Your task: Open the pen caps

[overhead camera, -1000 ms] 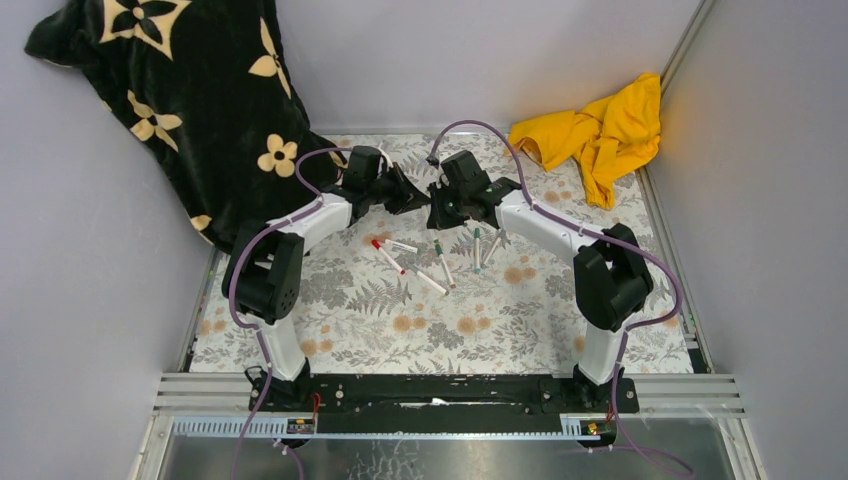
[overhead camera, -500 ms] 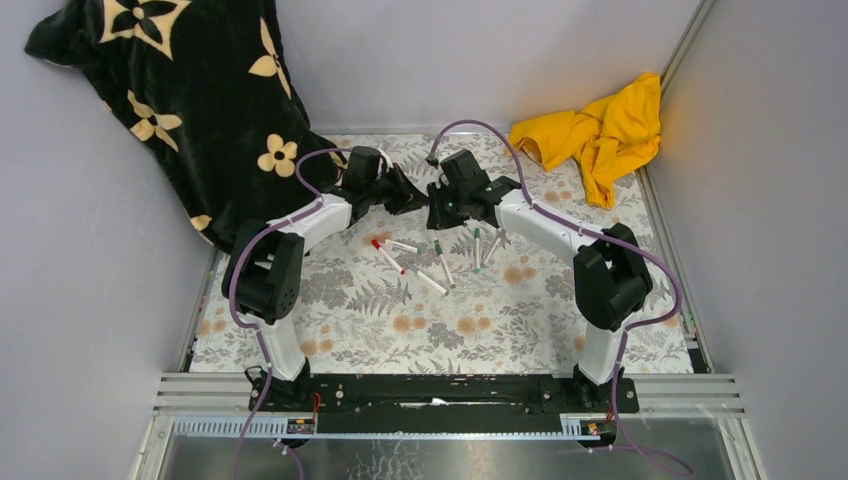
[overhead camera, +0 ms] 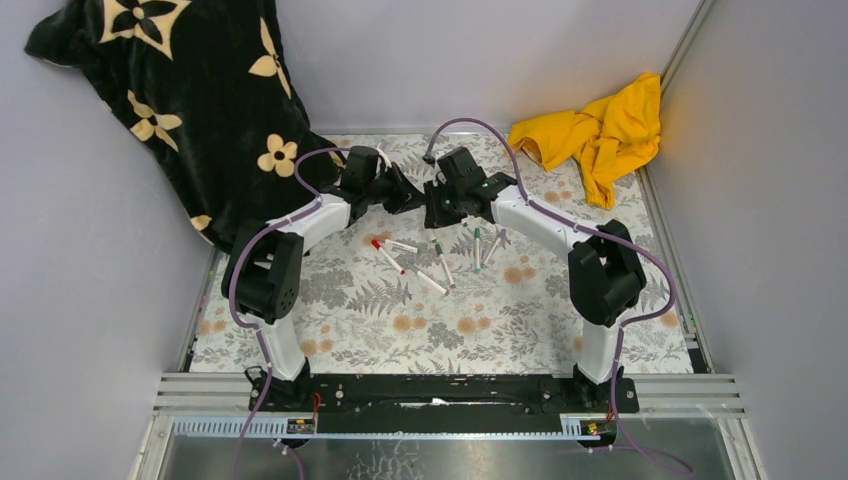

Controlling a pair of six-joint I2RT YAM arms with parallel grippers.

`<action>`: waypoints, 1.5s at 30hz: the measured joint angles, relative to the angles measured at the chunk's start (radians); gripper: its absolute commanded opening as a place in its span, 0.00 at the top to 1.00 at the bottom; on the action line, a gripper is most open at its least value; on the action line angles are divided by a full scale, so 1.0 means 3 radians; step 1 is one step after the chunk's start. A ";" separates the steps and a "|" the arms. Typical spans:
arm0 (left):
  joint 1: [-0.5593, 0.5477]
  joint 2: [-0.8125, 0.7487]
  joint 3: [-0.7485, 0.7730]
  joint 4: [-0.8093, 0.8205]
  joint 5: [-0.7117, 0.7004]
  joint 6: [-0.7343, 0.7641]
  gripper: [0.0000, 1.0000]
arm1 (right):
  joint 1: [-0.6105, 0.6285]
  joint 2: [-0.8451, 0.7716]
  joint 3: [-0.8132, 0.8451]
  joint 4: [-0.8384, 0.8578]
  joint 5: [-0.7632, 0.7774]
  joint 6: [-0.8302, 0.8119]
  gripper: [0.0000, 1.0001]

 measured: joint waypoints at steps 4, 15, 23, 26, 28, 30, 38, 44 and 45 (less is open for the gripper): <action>-0.0003 0.0000 -0.0004 0.0000 0.0037 -0.0003 1.00 | 0.0000 0.0013 0.0032 0.0010 -0.0001 -0.0003 0.71; -0.0008 0.0000 -0.0047 0.0018 0.0150 -0.0033 1.00 | -0.0008 0.0033 0.0057 0.0086 0.0000 -0.0014 0.70; 0.0000 -0.0011 -0.0134 0.0148 0.0197 -0.0132 1.00 | -0.0041 0.0083 0.0057 0.0158 -0.0025 0.0013 1.00; 0.0008 -0.0013 -0.0158 0.0182 0.0189 -0.0165 1.00 | -0.0050 0.0088 0.0051 0.0168 -0.0029 0.0047 1.00; 0.0009 -0.0014 -0.0158 0.0177 0.0156 -0.0156 1.00 | -0.0052 0.0088 0.0024 0.0211 -0.0031 0.0055 1.00; 0.0011 -0.0014 -0.0158 0.0153 0.0120 -0.0139 1.00 | -0.0052 0.0088 -0.0019 0.0272 -0.0032 0.0064 1.00; 0.0134 0.0104 0.0027 -0.0015 0.0100 -0.0065 1.00 | -0.0055 0.0076 -0.0168 0.0579 -0.0004 0.0066 1.00; 0.0239 0.0234 0.0144 -0.0114 0.0243 -0.0088 1.00 | -0.0055 0.0067 -0.0328 0.0872 0.0004 0.0067 1.00; 0.0251 0.0261 0.0182 -0.0150 0.0267 -0.0088 1.00 | -0.0055 0.0066 -0.0347 0.0910 0.0008 0.0067 1.00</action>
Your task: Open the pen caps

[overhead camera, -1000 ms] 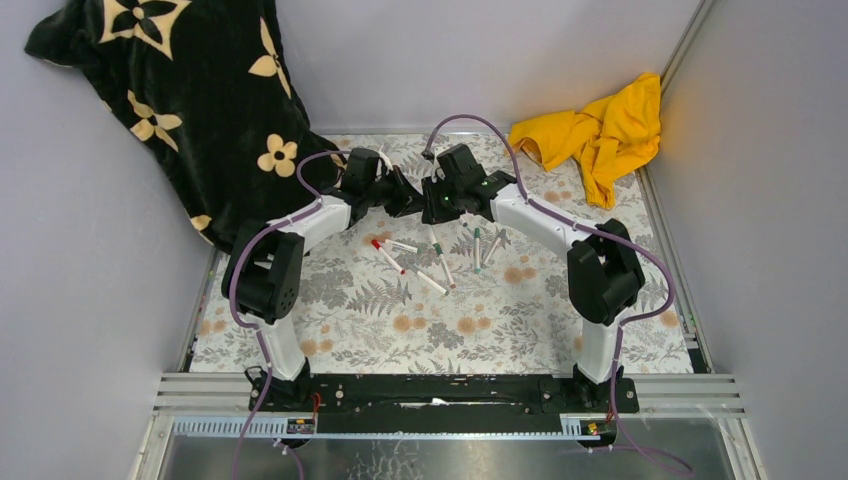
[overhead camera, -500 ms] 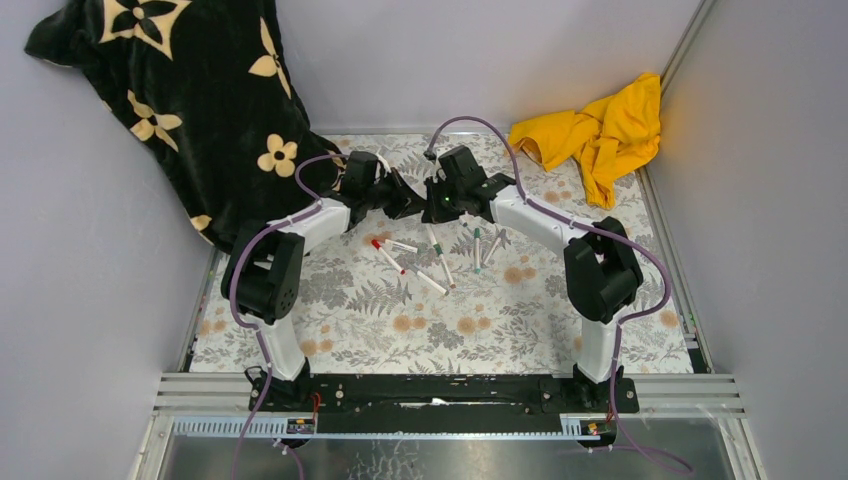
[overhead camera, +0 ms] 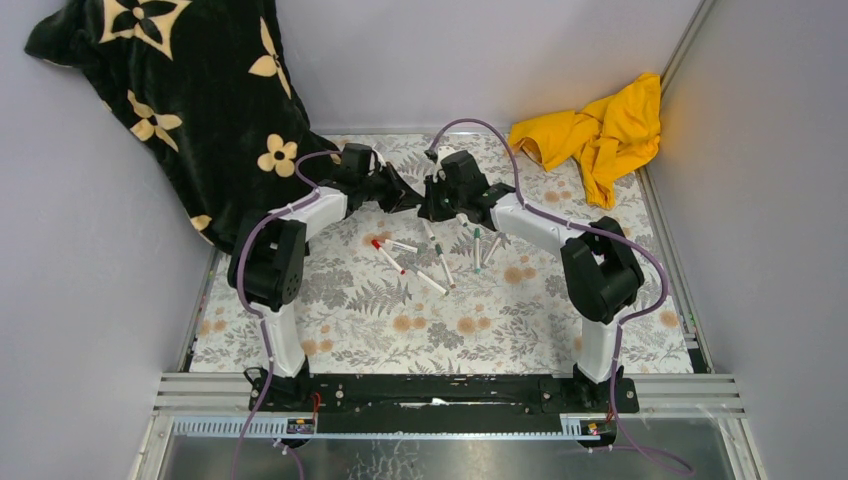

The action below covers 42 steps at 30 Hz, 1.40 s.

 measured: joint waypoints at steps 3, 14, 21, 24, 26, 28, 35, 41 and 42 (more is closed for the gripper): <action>0.0027 0.0080 0.0118 -0.0079 0.0066 0.0003 1.00 | -0.0008 -0.0011 -0.0038 0.0097 0.0023 -0.0001 1.00; 0.0050 0.0172 0.0355 -0.0329 0.0137 0.0013 1.00 | -0.0020 -0.0092 -0.0160 0.0271 0.0067 -0.0004 1.00; 0.0086 0.0184 0.0390 -0.0393 0.0168 0.0010 1.00 | -0.0018 -0.0092 -0.0201 0.0383 0.0046 -0.0003 1.00; 0.0086 0.0191 0.0394 -0.0398 0.0169 0.0004 1.00 | -0.0018 -0.0103 -0.0240 0.0431 0.0046 -0.0001 1.00; 0.0086 0.0191 0.0393 -0.0399 0.0169 -0.0020 1.00 | -0.0018 -0.0111 -0.0263 0.0463 0.0045 0.0003 1.00; 0.0088 0.0191 0.0392 -0.0398 0.0167 -0.0060 1.00 | -0.0017 -0.0118 -0.0287 0.0497 0.0045 0.0009 1.00; 0.0114 0.0177 0.0216 -0.0303 0.0169 -0.0394 1.00 | 0.0004 -0.0149 -0.0422 0.0622 0.0045 0.0034 1.00; 0.0123 0.0169 0.0178 -0.0292 0.0187 -0.0567 1.00 | 0.0015 -0.0219 -0.0572 0.0804 0.0053 0.0061 1.00; 0.0123 0.0164 0.0178 -0.0291 0.0187 -0.0571 1.00 | 0.0015 -0.0223 -0.0582 0.0823 0.0053 0.0062 1.00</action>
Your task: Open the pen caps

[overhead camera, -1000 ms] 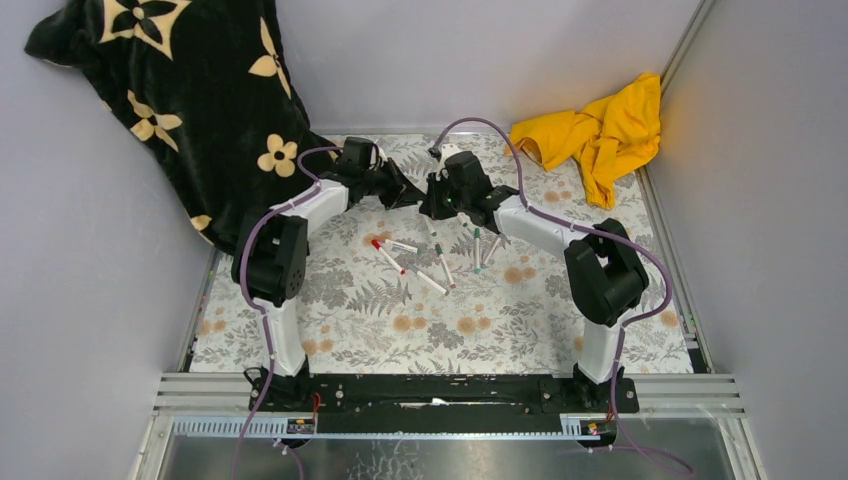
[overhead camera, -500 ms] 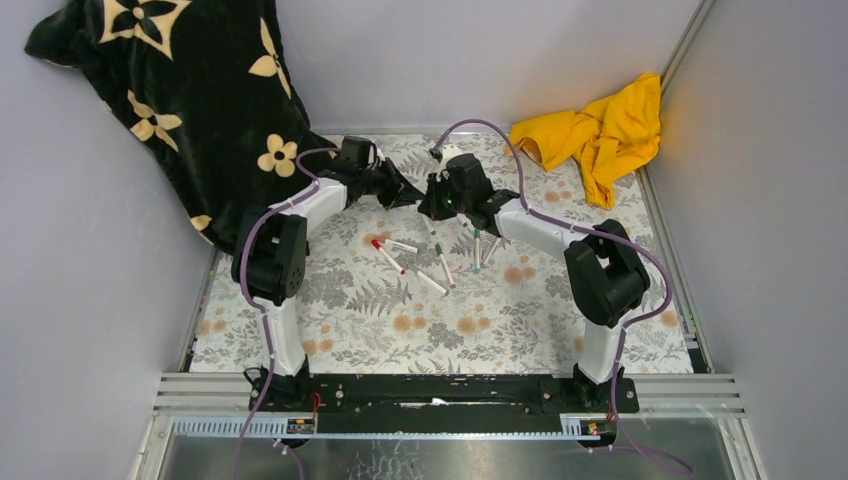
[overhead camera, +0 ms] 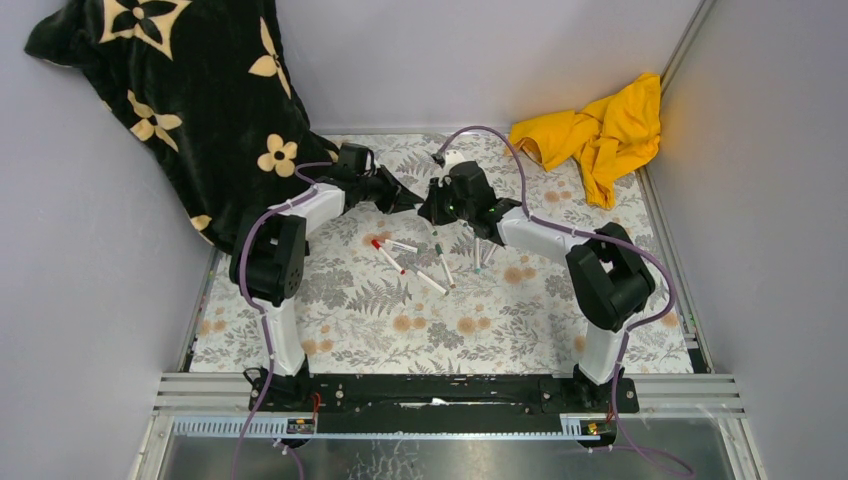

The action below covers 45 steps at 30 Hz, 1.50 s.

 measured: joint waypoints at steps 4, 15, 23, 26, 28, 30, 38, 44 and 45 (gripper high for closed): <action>0.0001 -0.0008 0.0000 0.0000 -0.0009 -0.0027 1.00 | 0.0003 -0.0019 -0.0057 0.0086 0.0006 0.0019 1.00; 0.0001 -0.0009 0.0000 -0.0052 -0.0020 -0.0008 1.00 | 0.0052 -0.0080 -0.0197 0.0235 0.0109 0.0031 1.00; 0.0409 -0.0004 0.0216 0.0284 -0.0847 0.0154 1.00 | 0.0223 -0.0203 -0.0440 -0.0665 -0.0125 0.0034 1.00; 0.0577 -0.0019 0.0245 0.0511 -0.1020 0.0173 1.00 | 0.0282 -0.0193 -0.0459 -0.0959 -0.0187 0.0034 1.00; 0.0539 -0.0019 0.0211 0.0585 -0.1044 0.0174 1.00 | 0.0281 -0.0193 -0.0454 -0.1012 -0.0187 0.0034 1.00; 0.0491 -0.0019 0.0169 0.0614 -0.1045 0.0187 1.00 | 0.0278 -0.0193 -0.0444 -0.1068 -0.0179 0.0034 1.00; 0.0421 -0.0070 0.0139 0.0380 -0.1286 0.0571 1.00 | 0.0254 -0.0209 -0.0271 -0.1260 0.0106 0.0010 1.00; 0.0421 -0.0154 0.0131 0.0006 -0.1695 0.0930 0.87 | -0.0037 -0.0209 -0.0029 -0.1325 0.0408 -0.0022 1.00; 0.0421 -0.0150 0.0131 -0.0057 -0.1747 0.0975 0.85 | -0.0116 -0.0205 0.0014 -0.1331 0.0455 -0.0034 1.00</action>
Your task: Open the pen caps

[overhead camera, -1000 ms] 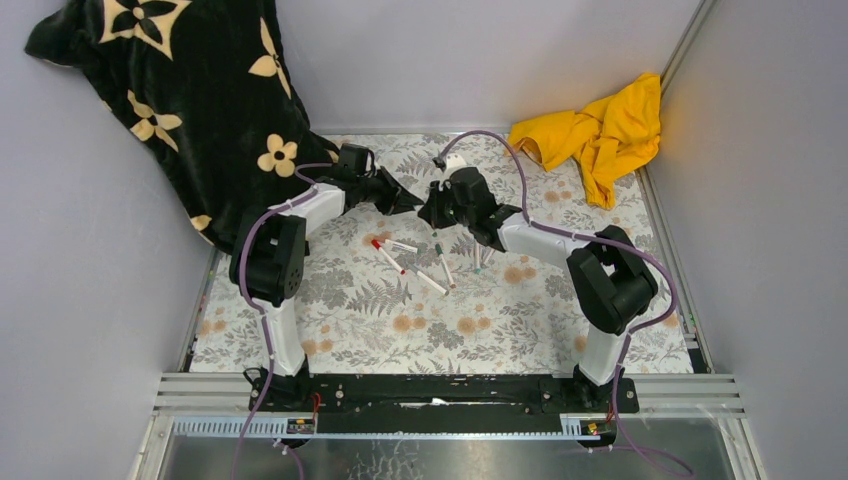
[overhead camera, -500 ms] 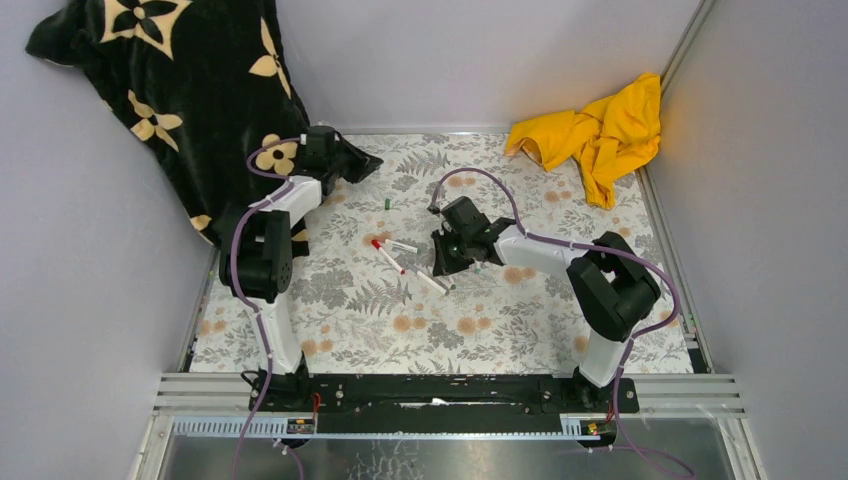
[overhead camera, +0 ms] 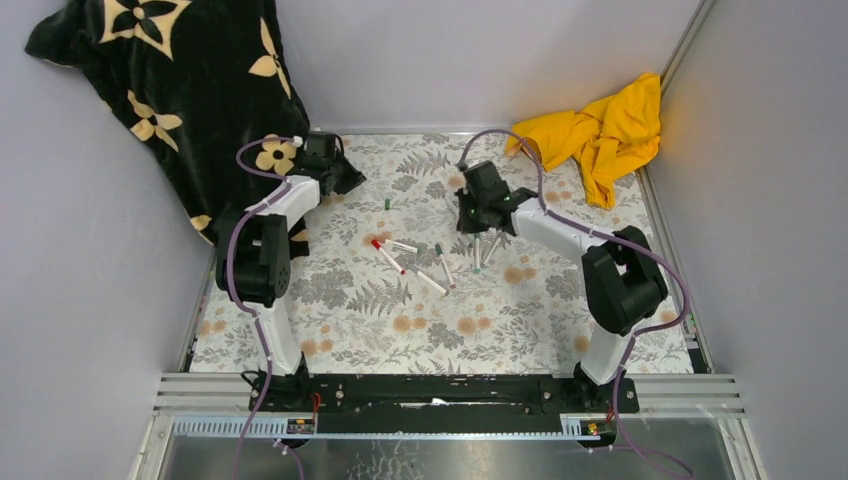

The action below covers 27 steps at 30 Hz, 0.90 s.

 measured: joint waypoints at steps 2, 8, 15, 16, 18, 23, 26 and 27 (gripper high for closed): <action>0.0000 0.0015 0.0000 -0.0108 -0.0074 0.0074 0.79 | -0.0160 0.0041 0.0125 -0.0022 0.0079 -0.0033 1.00; 0.0000 0.0134 -0.0005 -0.0257 -0.0187 0.0187 0.54 | -0.0486 0.0460 0.0657 -0.0097 0.0257 -0.0159 1.00; 0.0000 0.0220 -0.0013 -0.0291 -0.0207 0.0216 0.45 | -0.0684 0.0999 0.1036 -0.0191 0.0282 -0.0247 0.97; 0.0000 0.0228 -0.0013 -0.0290 -0.0207 0.0217 0.44 | -0.0703 0.1044 0.1048 -0.0196 0.0282 -0.0254 0.96; 0.0000 0.0253 -0.0013 -0.0289 -0.0207 0.0219 0.43 | -0.0749 0.1146 0.1092 -0.0215 0.0306 -0.0275 0.95; 0.0000 0.0332 -0.0032 -0.0284 -0.0207 0.0220 0.43 | -0.0832 0.1319 0.1250 -0.0238 0.0411 -0.0320 0.94; 0.0000 0.0338 -0.0071 -0.0285 -0.0209 0.0221 0.41 | -0.0871 0.1349 0.1301 -0.0240 0.0482 -0.0331 0.94; 0.0000 0.0338 -0.0075 -0.0284 -0.0210 0.0221 0.40 | -0.0884 0.1361 0.1314 -0.0240 0.0511 -0.0332 0.94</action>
